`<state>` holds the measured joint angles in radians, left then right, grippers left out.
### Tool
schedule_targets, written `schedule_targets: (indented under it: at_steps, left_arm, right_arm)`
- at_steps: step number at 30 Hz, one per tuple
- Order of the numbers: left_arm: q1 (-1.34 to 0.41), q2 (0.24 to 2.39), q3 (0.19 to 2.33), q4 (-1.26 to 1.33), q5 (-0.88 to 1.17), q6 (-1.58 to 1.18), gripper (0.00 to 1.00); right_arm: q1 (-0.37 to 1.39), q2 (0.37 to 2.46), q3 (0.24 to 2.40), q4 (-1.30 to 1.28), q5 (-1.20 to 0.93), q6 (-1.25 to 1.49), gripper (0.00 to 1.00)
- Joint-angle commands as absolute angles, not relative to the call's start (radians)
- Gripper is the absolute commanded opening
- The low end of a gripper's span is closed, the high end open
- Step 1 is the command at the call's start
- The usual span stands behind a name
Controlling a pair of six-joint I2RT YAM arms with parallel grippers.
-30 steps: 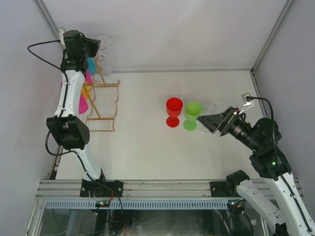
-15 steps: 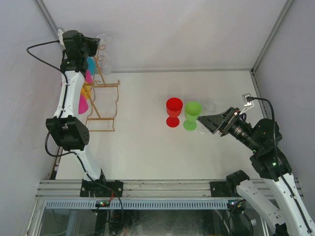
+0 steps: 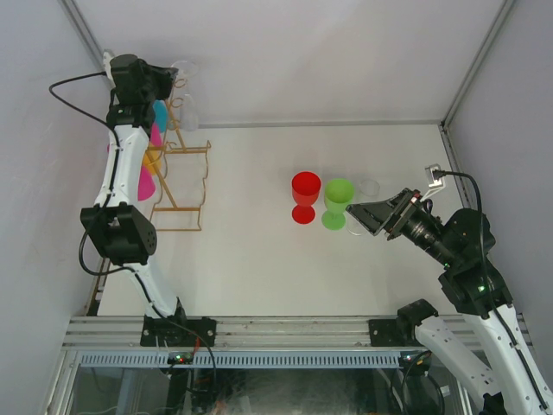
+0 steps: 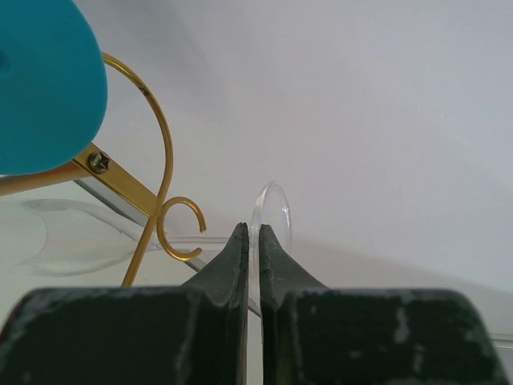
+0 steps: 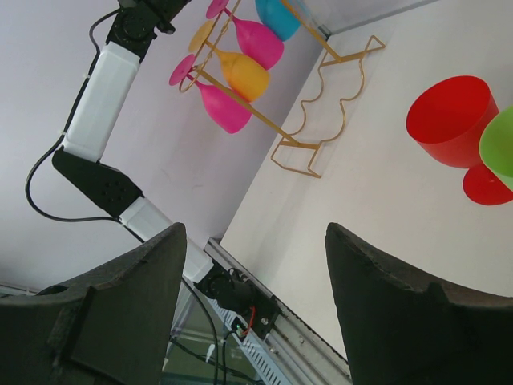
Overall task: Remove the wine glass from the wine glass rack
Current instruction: Pick up the wine glass from the wine rack.
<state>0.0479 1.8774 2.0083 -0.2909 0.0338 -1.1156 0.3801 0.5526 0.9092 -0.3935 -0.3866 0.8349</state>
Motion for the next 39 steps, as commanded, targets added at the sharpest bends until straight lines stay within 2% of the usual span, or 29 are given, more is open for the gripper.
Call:
schedule_targets:
  at_steps: [1, 32, 39]
  left_arm:
    - [0.049, 1.817, 1.997, -0.215, 0.075, -1.125, 0.0]
    - [0.045, 1.811, 2.012, -0.199, 0.16, -1.11, 0.0]
    - [0.035, 1.76, 1.977, -0.194, 0.299, -1.064, 0.0]
  right_arm:
    - [0.38, 0.546, 0.913, -0.365, -0.381, 0.847, 0.7]
    - [0.38, 0.541, 0.913, -0.382, -0.374, 0.848, 0.69]
    - [0.379, 0.542, 0.914, -0.342, -0.398, 0.846, 0.7]
